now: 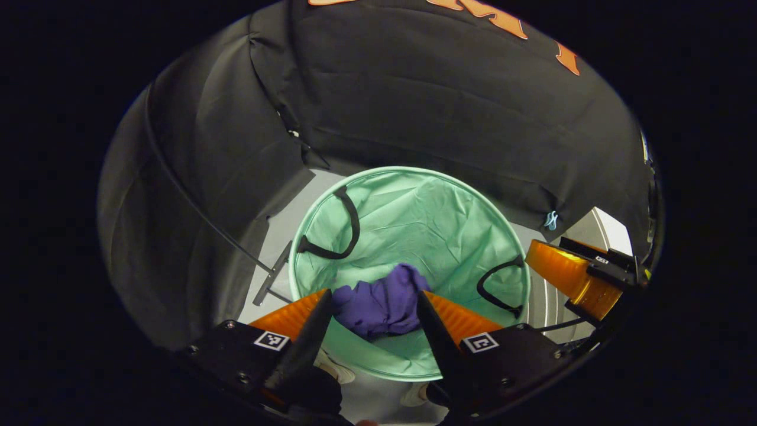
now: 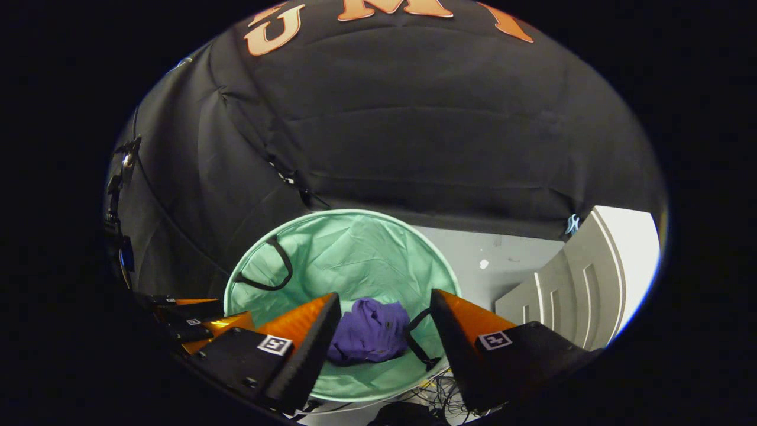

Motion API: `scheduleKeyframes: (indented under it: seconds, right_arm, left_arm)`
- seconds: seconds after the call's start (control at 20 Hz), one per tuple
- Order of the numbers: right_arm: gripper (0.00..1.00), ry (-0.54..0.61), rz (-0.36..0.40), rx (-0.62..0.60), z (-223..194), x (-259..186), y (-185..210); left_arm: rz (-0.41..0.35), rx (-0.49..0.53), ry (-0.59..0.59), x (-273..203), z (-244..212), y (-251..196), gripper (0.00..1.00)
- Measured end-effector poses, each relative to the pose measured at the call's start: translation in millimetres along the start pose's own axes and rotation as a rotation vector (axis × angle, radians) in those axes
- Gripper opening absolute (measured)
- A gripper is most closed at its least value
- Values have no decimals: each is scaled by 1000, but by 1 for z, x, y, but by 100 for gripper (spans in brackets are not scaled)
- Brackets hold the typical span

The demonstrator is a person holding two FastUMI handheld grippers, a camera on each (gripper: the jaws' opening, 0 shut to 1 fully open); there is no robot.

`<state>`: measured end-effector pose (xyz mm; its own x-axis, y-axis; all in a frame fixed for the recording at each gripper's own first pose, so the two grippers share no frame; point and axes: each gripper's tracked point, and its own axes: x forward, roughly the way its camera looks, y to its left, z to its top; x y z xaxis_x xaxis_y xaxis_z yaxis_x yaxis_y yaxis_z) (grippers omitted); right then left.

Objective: Grasp the clothes on the hanger with both hands and then place them into the laundry hamper below.

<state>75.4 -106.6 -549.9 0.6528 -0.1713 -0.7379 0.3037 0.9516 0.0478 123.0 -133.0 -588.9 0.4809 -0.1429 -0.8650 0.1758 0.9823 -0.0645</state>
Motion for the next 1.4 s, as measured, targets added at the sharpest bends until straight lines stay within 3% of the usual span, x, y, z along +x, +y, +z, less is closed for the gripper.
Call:
scheduleKeyframes:
  seconds: [0.05, 0.1, 0.15, 0.25, 0.3, 0.55, 1.05, 1.25, 1.4]
  right_arm:
    - [99, -14, -5, 4, 5, -9, -2]
    - [92, -25, -8, 10, 9, -17, -2]
    - [99, -39, -7, 17, 14, -26, -2]
    - [99, -65, -5, 28, 25, -41, -2]
    - [99, -84, -4, 28, 31, -51, -1]
    - [99, -198, 26, 18, 79, -114, 8]
    - [98, -510, 36, -88, 191, -279, 23]
    - [98, -596, 46, -130, 213, -330, 31]
    - [92, -644, 62, -129, 222, -369, 35]
  left_arm:
    - [-1, 0, -9, -6, 1, -1, 90]
    - [2, 0, -23, -15, 2, -1, 90]
    - [7, 0, -38, -23, 5, 0, 90]
    - [16, 4, -73, -39, 16, 1, 92]
    - [19, 4, -94, -47, 24, 3, 98]
    - [24, 5, -217, -108, 61, 8, 96]
    - [42, 29, -601, -291, 160, 25, 96]
    - [43, 31, -773, -379, 189, 18, 96]
    - [49, 12, -872, -422, 203, 25, 95]
